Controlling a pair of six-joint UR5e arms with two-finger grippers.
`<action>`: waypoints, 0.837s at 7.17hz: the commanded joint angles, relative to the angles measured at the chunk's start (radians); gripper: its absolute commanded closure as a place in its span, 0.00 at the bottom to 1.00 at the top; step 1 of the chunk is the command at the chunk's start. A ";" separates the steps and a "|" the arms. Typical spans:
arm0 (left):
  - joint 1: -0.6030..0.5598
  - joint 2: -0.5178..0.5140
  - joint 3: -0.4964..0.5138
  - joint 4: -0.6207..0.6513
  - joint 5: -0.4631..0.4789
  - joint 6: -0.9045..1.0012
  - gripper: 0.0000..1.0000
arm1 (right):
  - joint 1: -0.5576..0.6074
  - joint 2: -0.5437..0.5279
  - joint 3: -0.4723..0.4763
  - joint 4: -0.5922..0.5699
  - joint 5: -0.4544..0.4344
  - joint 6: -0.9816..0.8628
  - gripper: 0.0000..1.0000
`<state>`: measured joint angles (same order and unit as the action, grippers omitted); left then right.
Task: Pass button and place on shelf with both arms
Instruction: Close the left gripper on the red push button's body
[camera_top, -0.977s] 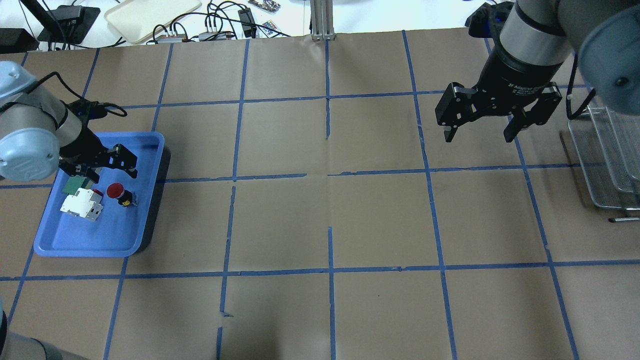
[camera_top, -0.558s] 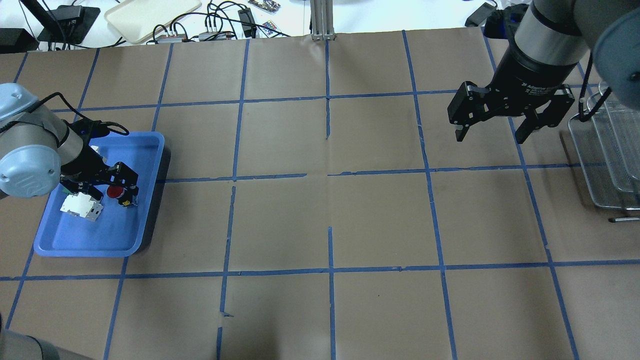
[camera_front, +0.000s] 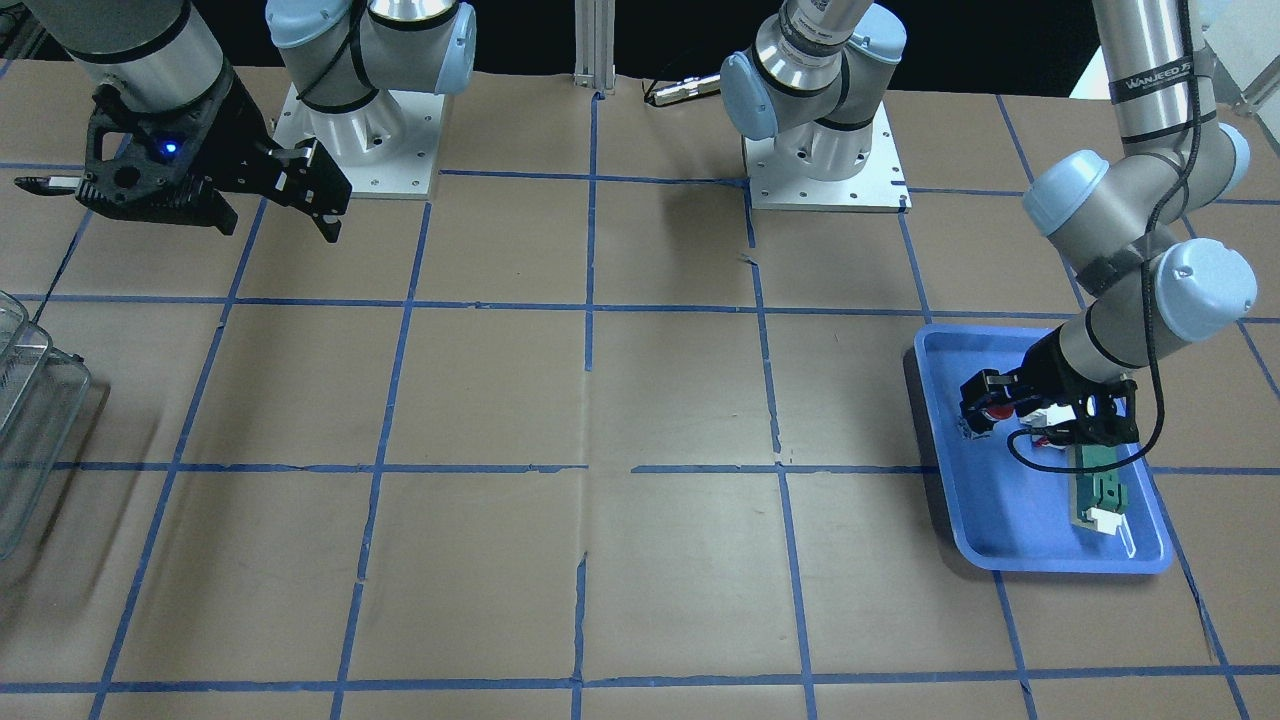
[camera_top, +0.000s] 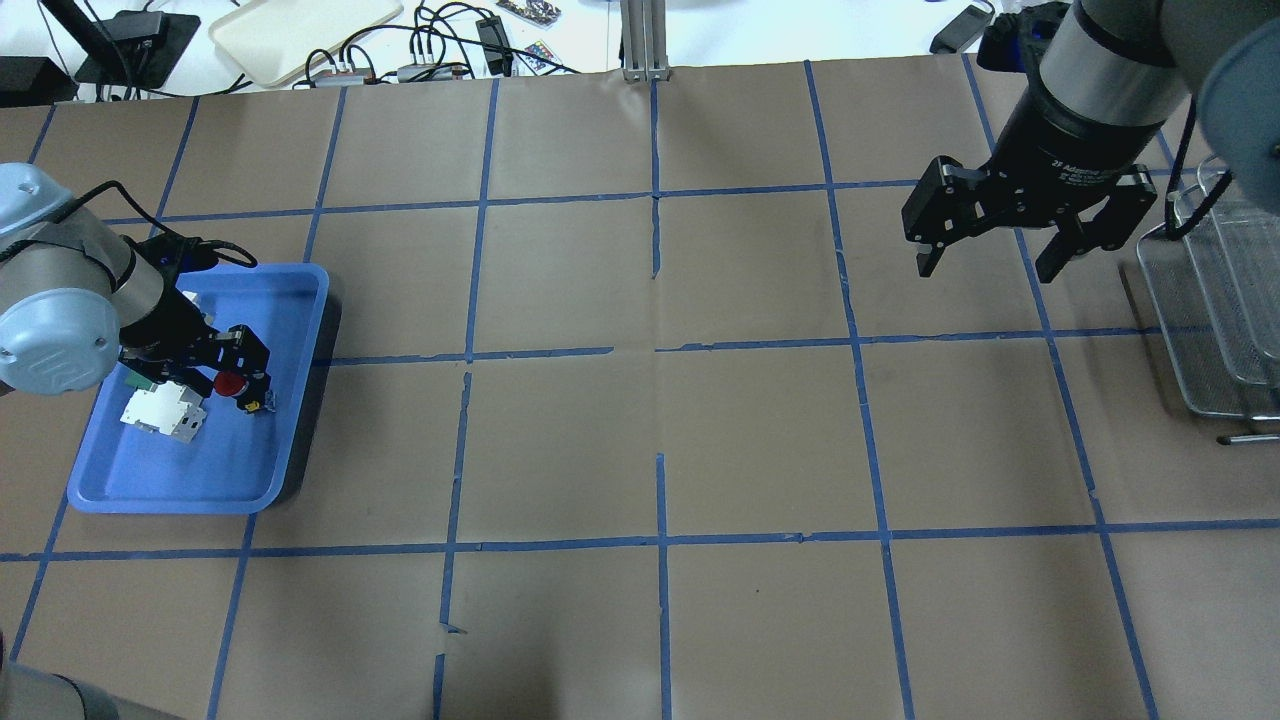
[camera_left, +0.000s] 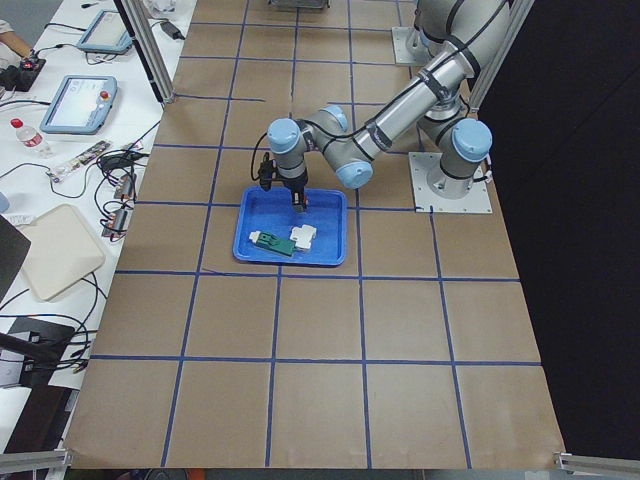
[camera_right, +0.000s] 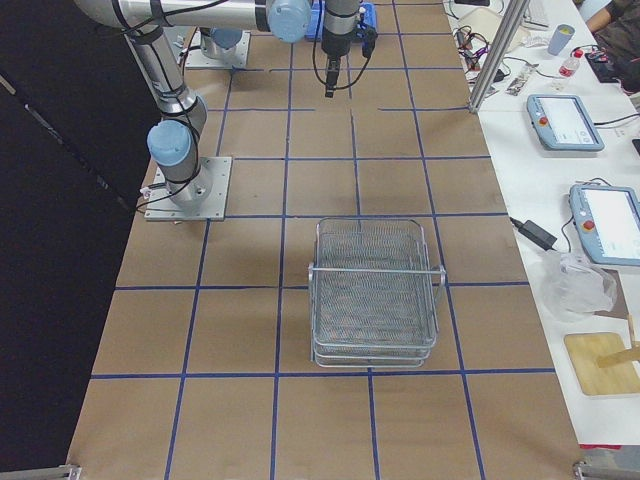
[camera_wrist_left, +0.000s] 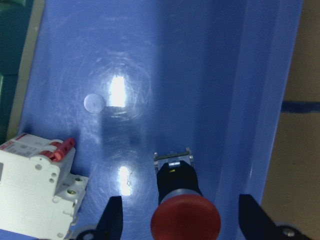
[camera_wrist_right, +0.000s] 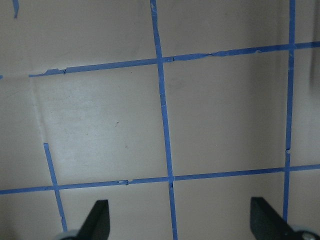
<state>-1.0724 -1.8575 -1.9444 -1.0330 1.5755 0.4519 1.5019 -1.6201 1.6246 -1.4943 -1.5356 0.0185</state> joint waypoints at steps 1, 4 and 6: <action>-0.004 0.001 0.001 -0.001 -0.002 0.002 0.90 | 0.000 0.000 0.000 -0.003 0.002 0.000 0.00; -0.021 0.061 0.036 -0.112 -0.020 0.001 0.96 | -0.002 0.000 0.000 -0.018 0.002 0.000 0.00; -0.079 0.099 0.190 -0.423 -0.176 -0.080 0.96 | -0.003 0.000 0.001 -0.053 0.002 0.001 0.00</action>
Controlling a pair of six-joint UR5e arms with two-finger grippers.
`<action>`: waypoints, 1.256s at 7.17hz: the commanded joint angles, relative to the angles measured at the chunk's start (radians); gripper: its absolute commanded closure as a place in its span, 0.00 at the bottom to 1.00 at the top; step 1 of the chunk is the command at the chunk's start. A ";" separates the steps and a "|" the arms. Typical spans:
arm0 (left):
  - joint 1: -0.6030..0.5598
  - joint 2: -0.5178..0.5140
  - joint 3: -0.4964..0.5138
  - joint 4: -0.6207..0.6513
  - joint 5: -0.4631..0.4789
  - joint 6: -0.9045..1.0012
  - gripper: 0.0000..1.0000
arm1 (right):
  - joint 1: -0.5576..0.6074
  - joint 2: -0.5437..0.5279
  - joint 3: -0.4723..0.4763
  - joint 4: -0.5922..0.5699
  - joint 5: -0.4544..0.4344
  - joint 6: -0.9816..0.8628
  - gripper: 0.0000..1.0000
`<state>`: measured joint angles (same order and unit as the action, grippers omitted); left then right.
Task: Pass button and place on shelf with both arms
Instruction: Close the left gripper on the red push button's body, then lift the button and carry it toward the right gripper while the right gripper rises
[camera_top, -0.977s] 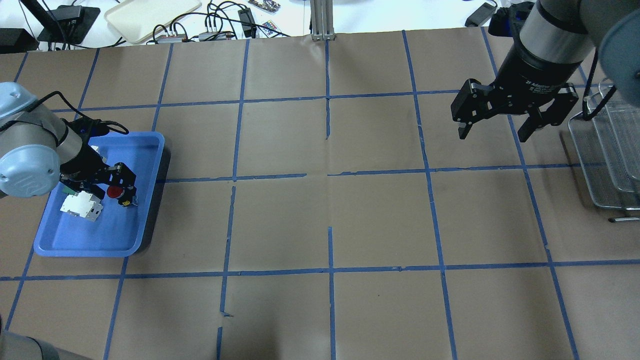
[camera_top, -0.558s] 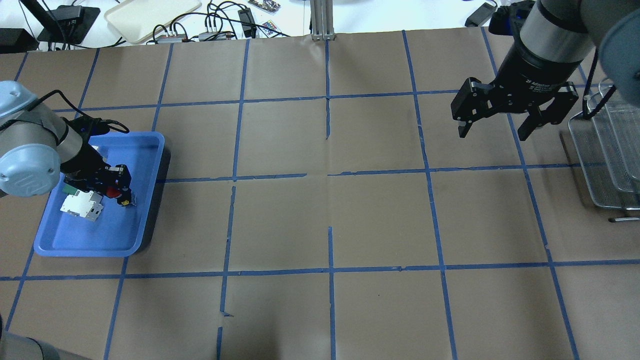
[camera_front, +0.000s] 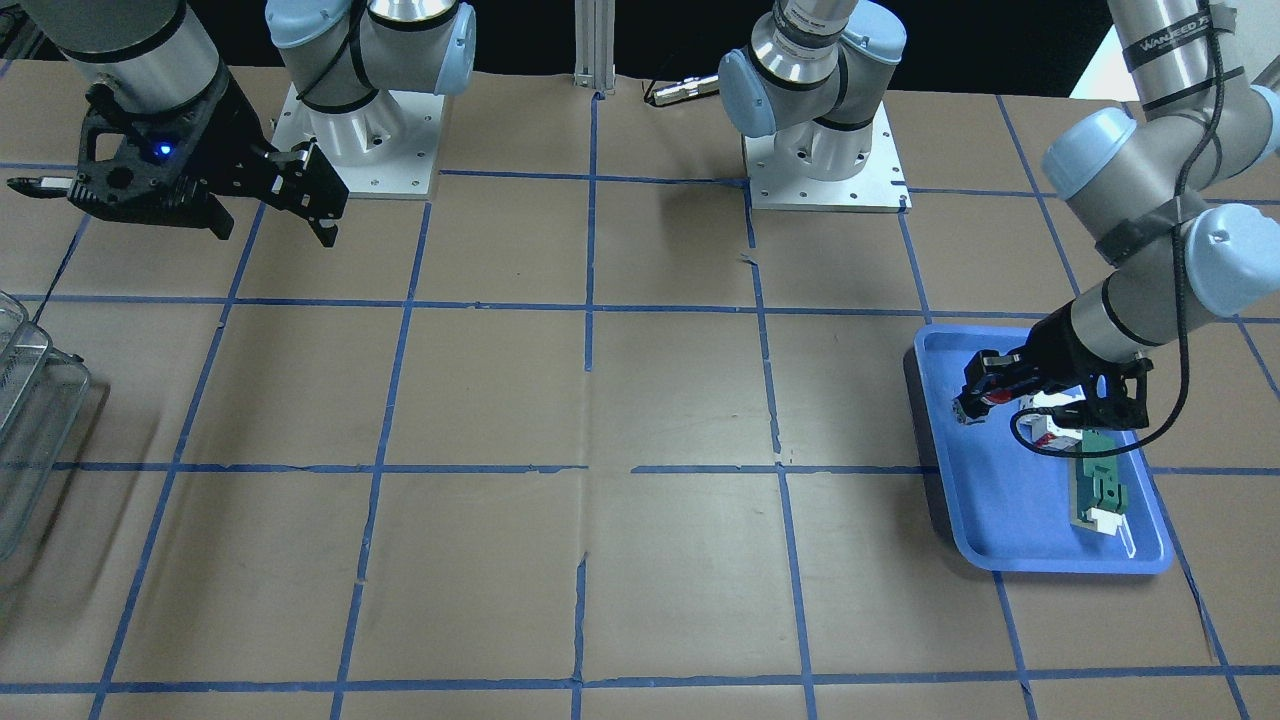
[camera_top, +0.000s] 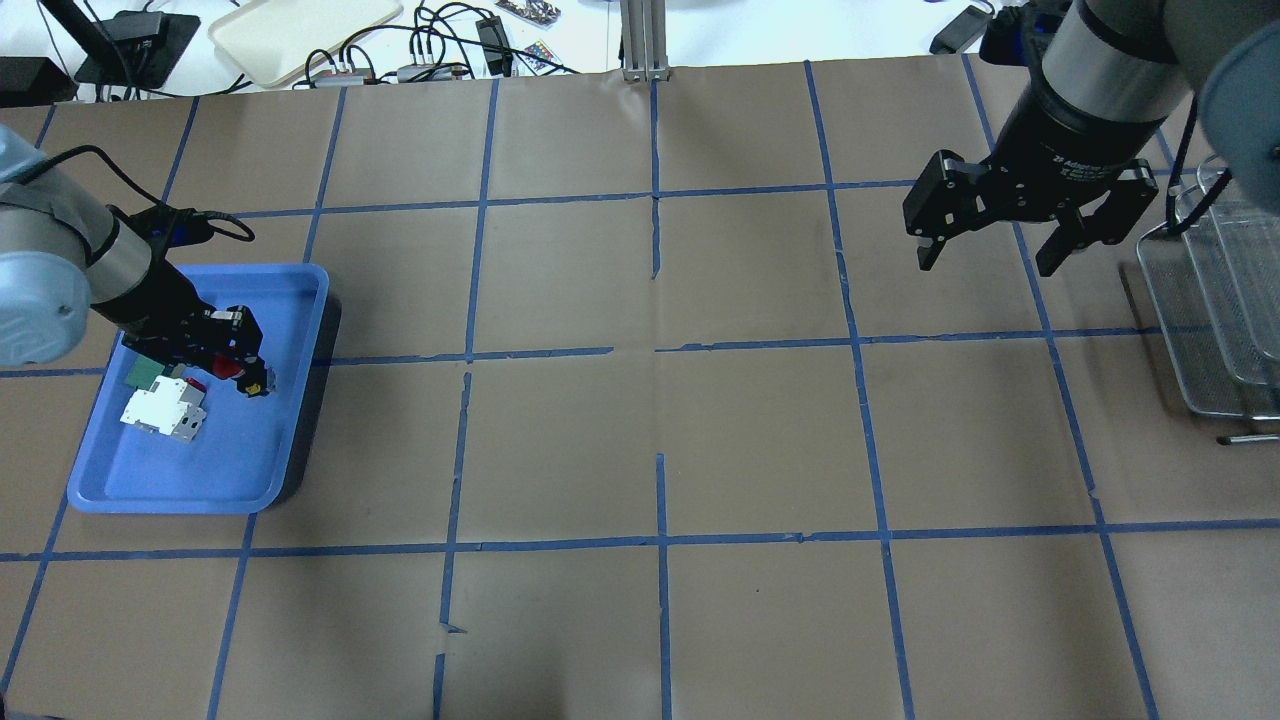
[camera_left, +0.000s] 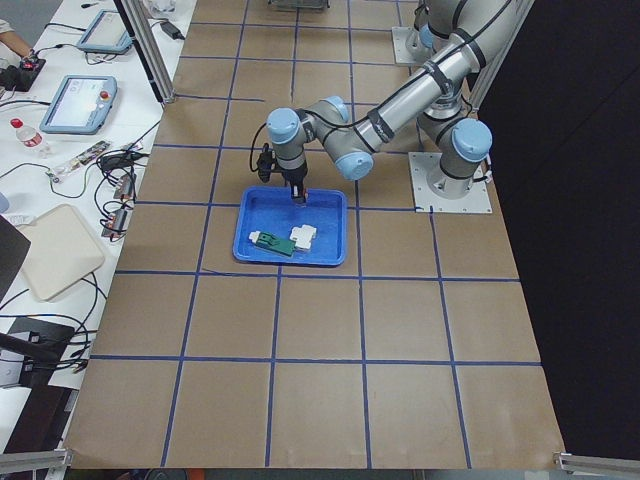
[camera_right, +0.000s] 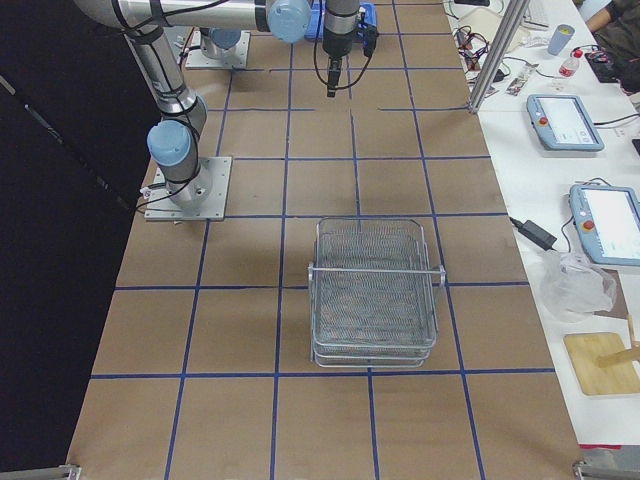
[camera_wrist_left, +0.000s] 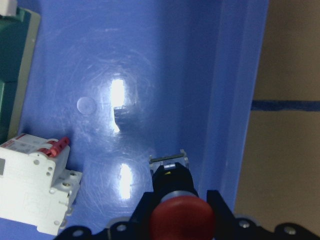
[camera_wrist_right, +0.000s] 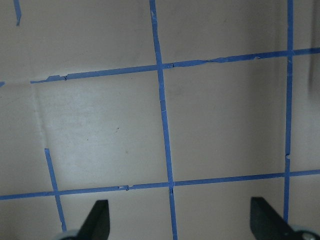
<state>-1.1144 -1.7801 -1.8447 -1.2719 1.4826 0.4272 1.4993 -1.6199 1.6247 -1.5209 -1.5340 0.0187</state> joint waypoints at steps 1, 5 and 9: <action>-0.120 0.028 0.140 -0.226 -0.170 -0.222 0.96 | -0.008 0.018 0.000 -0.094 0.000 0.004 0.00; -0.417 0.018 0.136 -0.053 -0.688 -1.018 0.96 | -0.175 0.063 -0.028 -0.004 0.295 0.252 0.00; -0.616 -0.011 0.063 0.483 -0.901 -1.508 1.00 | -0.263 0.074 -0.026 0.019 0.681 0.631 0.00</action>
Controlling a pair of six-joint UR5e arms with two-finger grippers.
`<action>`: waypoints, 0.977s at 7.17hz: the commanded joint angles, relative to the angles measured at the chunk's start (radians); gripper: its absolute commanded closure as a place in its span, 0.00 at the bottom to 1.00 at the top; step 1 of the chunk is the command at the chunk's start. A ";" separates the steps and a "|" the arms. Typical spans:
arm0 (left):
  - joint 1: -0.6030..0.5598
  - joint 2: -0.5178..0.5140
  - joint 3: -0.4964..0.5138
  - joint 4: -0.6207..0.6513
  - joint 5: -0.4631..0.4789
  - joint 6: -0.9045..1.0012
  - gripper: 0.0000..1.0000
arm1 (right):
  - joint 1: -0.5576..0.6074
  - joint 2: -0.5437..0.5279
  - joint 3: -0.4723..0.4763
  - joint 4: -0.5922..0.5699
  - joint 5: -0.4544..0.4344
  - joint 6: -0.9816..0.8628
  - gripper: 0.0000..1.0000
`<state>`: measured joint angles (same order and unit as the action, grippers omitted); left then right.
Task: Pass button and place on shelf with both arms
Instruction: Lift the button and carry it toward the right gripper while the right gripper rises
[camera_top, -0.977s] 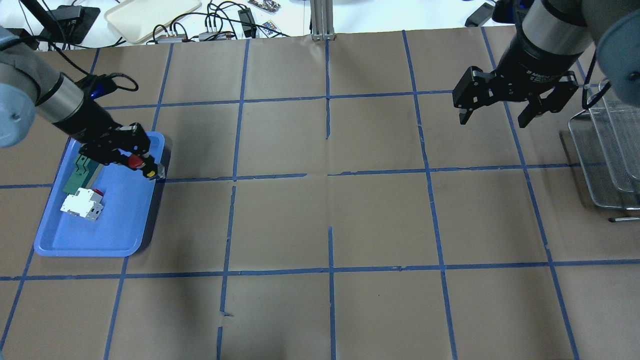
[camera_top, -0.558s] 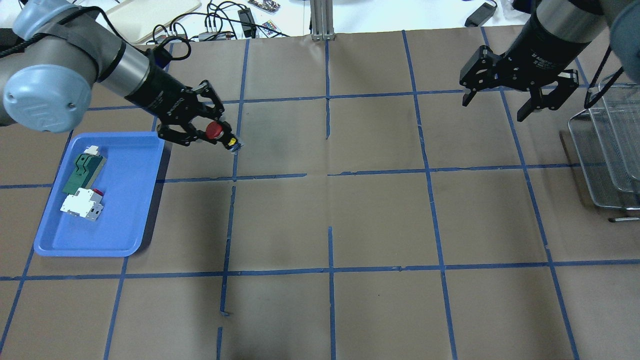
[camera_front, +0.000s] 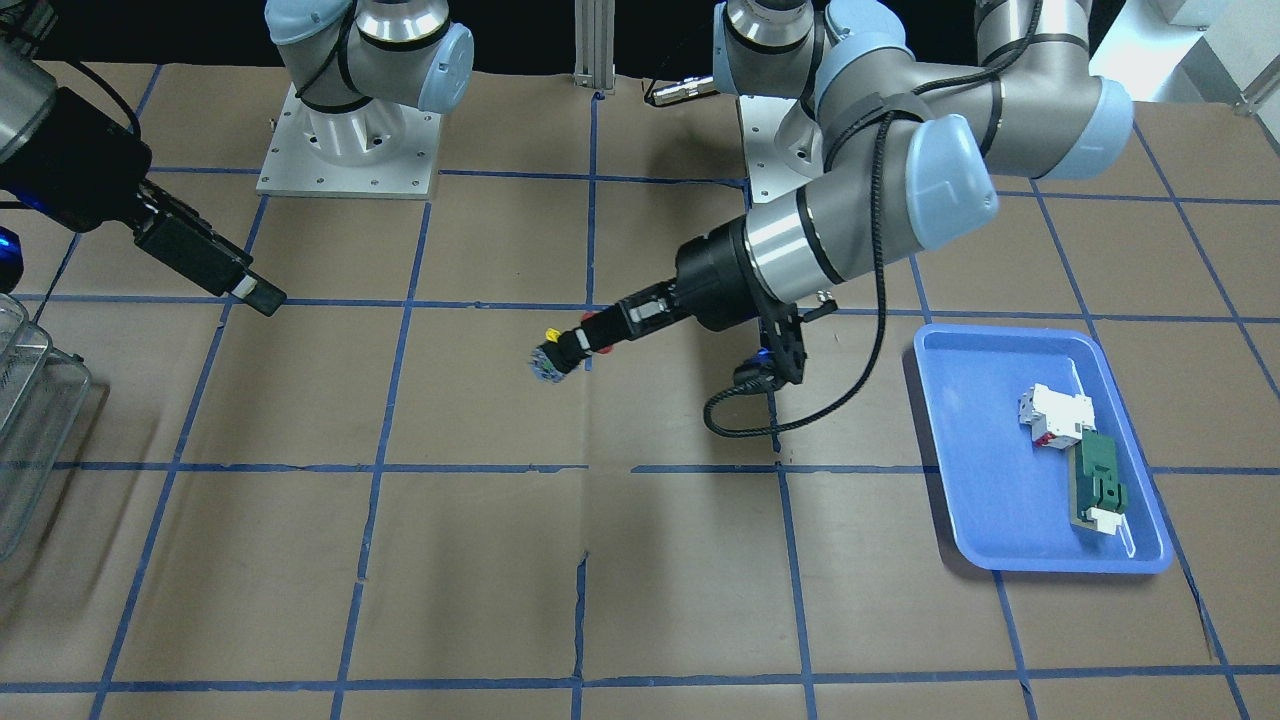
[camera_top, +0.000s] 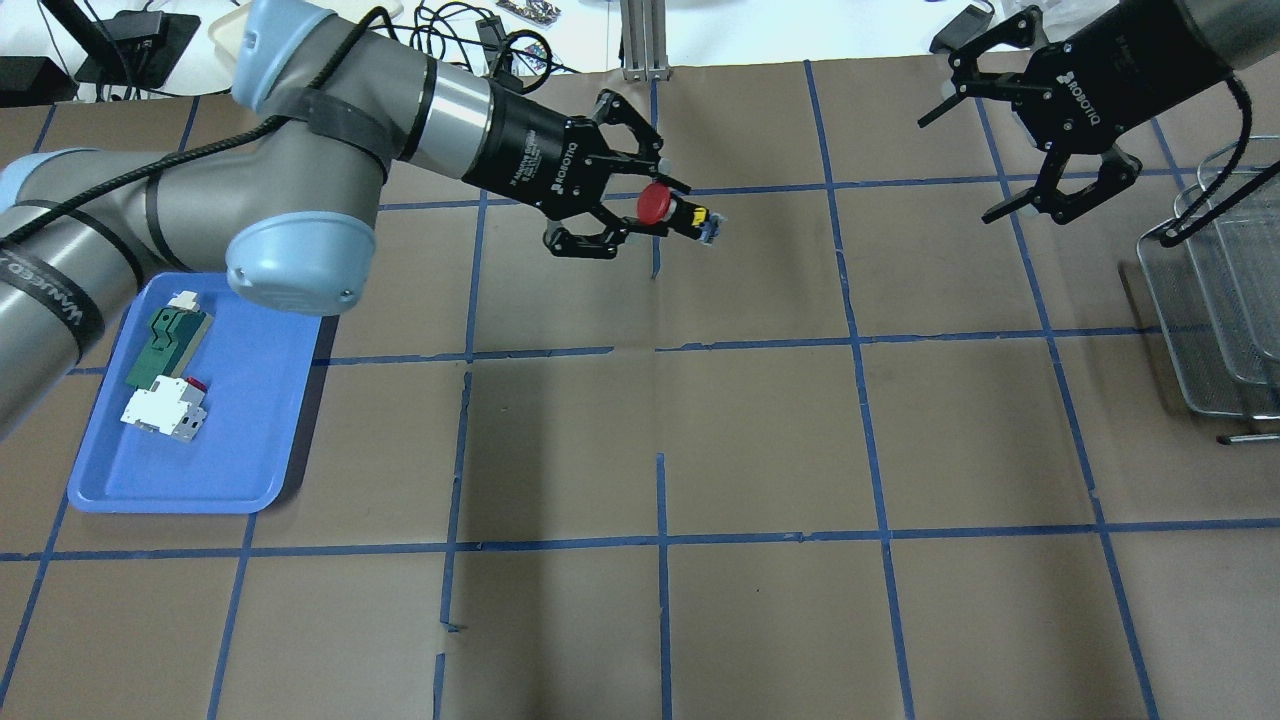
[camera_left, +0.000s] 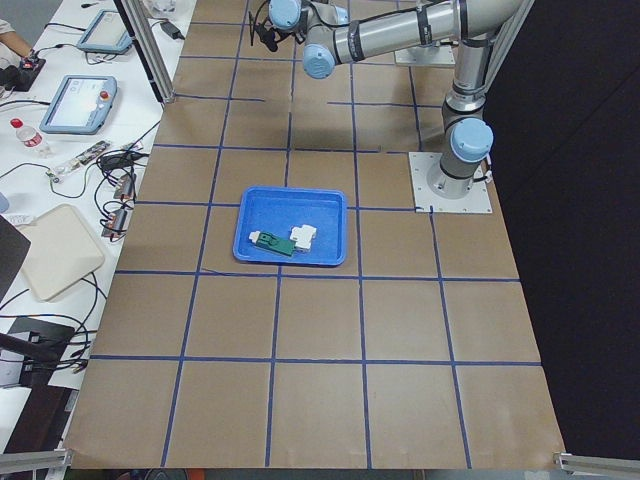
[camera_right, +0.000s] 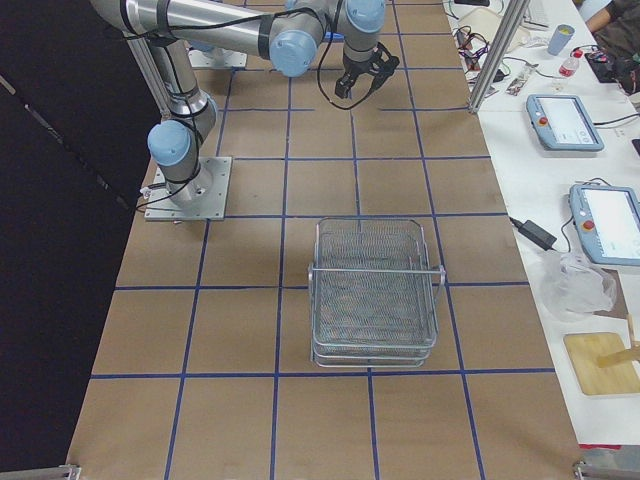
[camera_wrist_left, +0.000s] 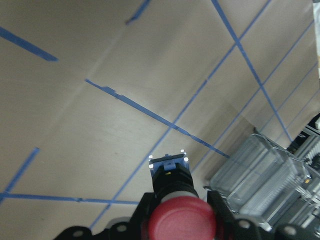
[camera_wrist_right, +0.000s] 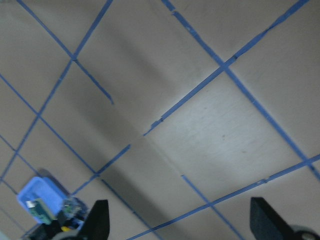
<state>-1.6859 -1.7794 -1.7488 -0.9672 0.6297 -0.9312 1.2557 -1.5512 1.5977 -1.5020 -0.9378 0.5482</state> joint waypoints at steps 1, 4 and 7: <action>-0.061 -0.040 -0.037 0.262 -0.047 -0.235 0.99 | -0.039 0.011 0.004 0.003 0.097 0.189 0.00; -0.094 -0.074 -0.008 0.312 -0.091 -0.392 0.98 | -0.042 0.057 0.017 0.012 0.244 0.271 0.00; -0.100 -0.075 0.003 0.347 -0.119 -0.526 0.98 | -0.041 0.048 0.025 0.155 0.246 0.305 0.00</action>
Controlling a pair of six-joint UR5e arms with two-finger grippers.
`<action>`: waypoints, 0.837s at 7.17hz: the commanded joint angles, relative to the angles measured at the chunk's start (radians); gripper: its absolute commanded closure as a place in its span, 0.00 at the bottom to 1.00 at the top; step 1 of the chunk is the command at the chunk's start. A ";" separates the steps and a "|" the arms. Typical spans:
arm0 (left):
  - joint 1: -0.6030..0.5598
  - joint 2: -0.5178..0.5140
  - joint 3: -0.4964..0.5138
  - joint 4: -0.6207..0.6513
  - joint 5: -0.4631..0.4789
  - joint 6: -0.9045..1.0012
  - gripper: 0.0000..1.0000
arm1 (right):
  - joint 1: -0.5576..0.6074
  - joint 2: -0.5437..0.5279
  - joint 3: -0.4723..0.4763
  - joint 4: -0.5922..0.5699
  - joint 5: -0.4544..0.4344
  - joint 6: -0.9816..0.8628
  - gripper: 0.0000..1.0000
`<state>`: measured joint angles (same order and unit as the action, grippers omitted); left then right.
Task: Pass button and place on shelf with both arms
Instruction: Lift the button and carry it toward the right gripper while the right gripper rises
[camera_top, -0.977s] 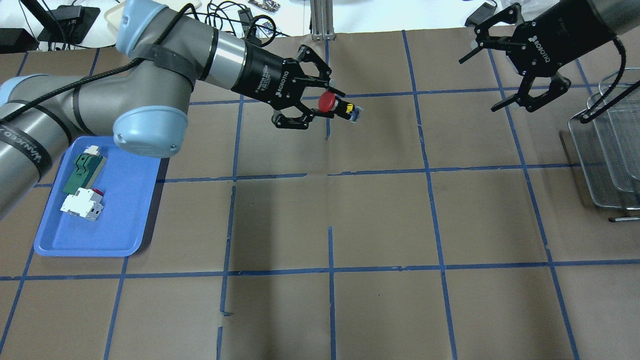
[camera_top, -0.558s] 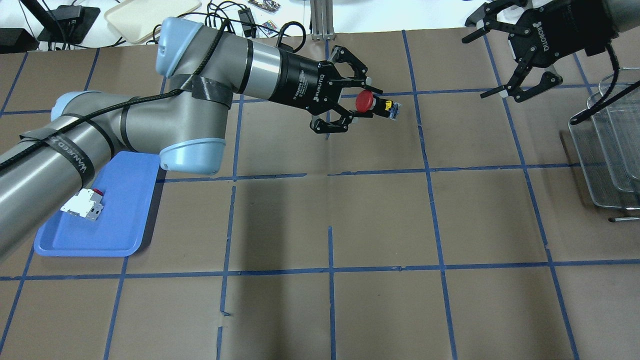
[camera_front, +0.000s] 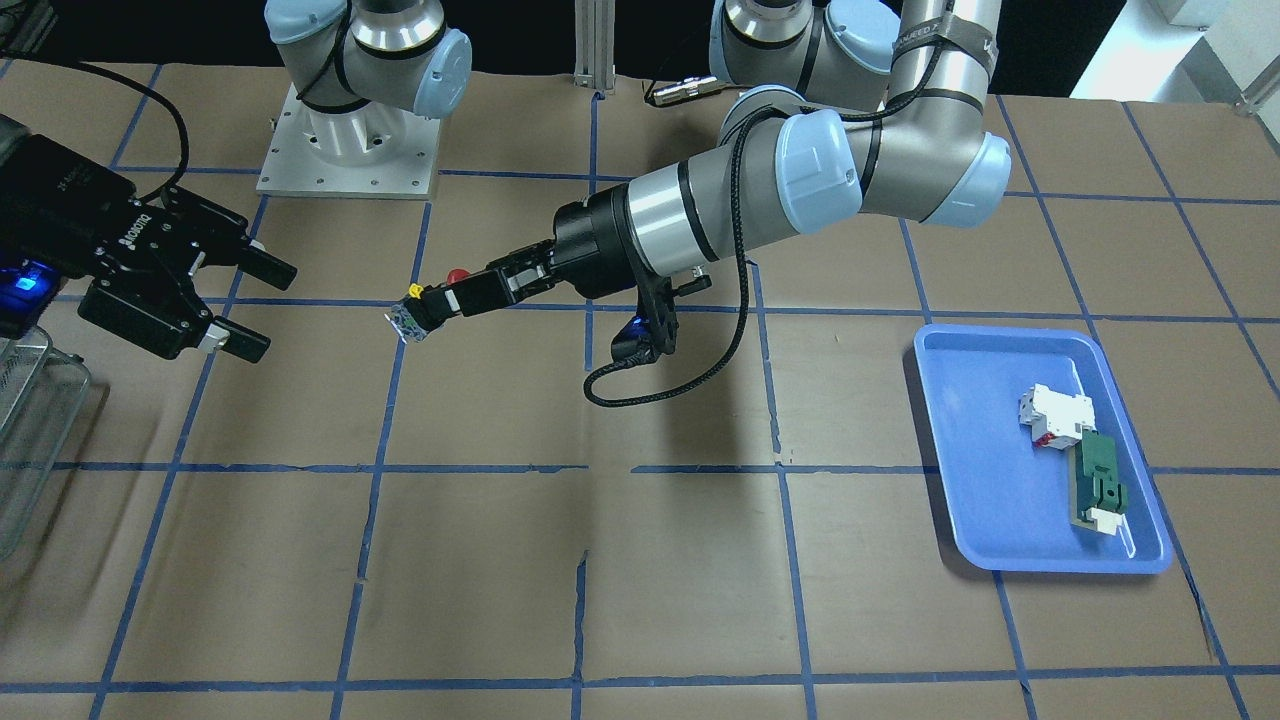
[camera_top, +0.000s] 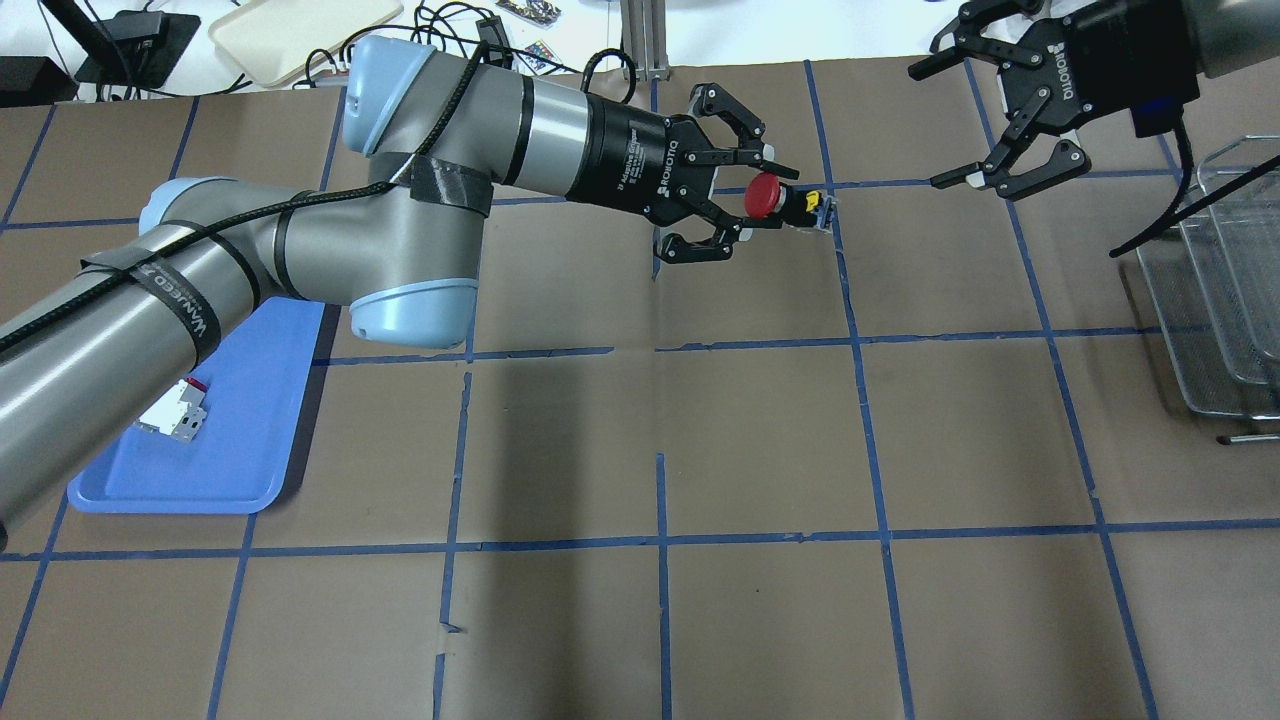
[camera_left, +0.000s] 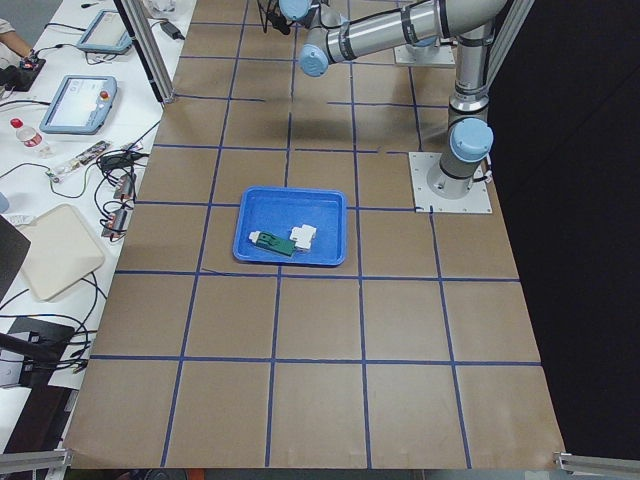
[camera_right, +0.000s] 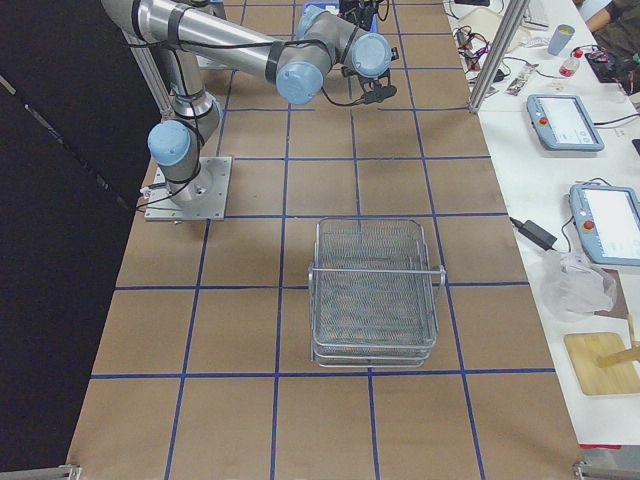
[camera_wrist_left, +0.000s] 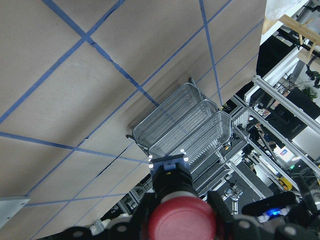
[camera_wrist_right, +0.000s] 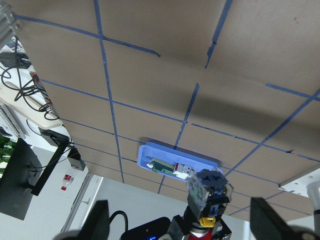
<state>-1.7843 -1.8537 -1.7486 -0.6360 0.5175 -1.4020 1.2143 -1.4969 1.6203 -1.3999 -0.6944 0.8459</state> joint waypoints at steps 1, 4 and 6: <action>-0.001 -0.001 0.008 0.019 -0.010 -0.083 0.98 | -0.001 -0.012 0.006 0.111 0.004 0.001 0.00; 0.000 0.001 0.037 0.018 -0.057 -0.141 0.98 | 0.004 -0.074 0.036 0.174 0.010 -0.016 0.00; 0.000 0.001 0.037 0.018 -0.054 -0.144 0.98 | 0.004 -0.083 0.038 0.170 0.058 -0.077 0.00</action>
<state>-1.7841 -1.8530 -1.7128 -0.6182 0.4622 -1.5436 1.2177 -1.5716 1.6556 -1.2307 -0.6573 0.8027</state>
